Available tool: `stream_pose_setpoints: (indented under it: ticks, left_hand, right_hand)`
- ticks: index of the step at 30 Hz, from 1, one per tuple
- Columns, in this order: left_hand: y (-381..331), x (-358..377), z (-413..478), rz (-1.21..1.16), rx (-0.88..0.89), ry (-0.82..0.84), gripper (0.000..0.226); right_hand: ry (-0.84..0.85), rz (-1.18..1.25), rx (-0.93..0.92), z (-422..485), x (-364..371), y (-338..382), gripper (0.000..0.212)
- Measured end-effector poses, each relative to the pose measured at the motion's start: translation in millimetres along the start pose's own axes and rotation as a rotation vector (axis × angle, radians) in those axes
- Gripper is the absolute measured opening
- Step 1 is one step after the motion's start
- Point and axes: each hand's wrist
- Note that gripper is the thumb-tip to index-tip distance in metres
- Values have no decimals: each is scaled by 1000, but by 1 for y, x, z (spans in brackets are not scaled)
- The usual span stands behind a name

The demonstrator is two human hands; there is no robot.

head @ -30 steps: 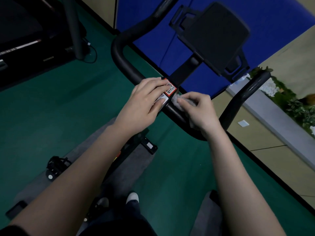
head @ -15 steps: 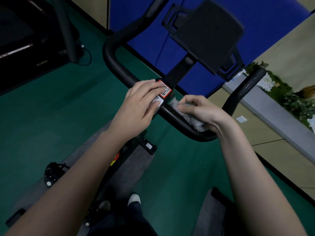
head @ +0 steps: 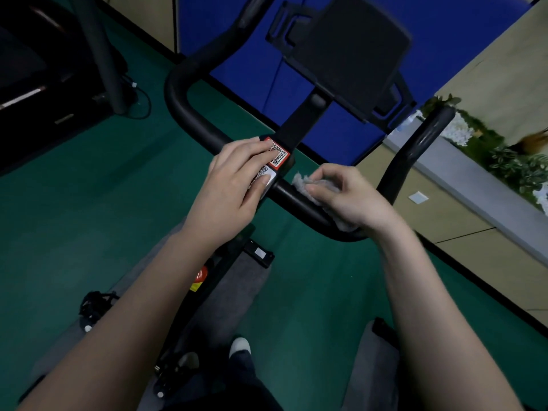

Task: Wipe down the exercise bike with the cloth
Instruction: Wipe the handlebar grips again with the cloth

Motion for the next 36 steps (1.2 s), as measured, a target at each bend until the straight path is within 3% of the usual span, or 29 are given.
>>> stream_pose_setpoints:
  ticks: [3,8,12,15,20,22,25,28,32,36]
  left_hand:
    - [1,0,0,2,13,1,32]
    - [2,2,0,14,22,-10,32]
    - [4,2,1,18,36,-18,31]
    - [4,2,1,20,43,-9,31]
    - [2,1,1,20,30,3,32]
    - [2,0,1,24,31,8,32]
    - [1,-1,1,27,25,24,32]
    - [0,-2,0,28,18,38,33]
    - [0,-2,1,32,10,42,34]
    - [2,-1,0,49,30,29,33]
  right_hand:
    - [-284,-103,-89,-16,15,7,8]
    - [-479,-237,-118,-51,19,-4,6]
    - [-702,-57,-135,-76,46,21,4]
    - [-657,253,-40,-92,91,33,4]
    - [-380,1024,612,-71,140,36,11]
    - [-366,1269,725,-51,139,43,21]
    - [-393,1514,670,-28,134,52,6]
    - [-388,1662,503,-22,129,61,9]
    - [-378,1692,435,-24,131,65,10]
    - [-434,1685,504,-31,125,56,11]
Point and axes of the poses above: each hand's wrist, its own z-axis towards the middle knuckle, its own x-axis out of the palm, y = z × x, and after that the axes turned 13 degrees about -z, right-handed
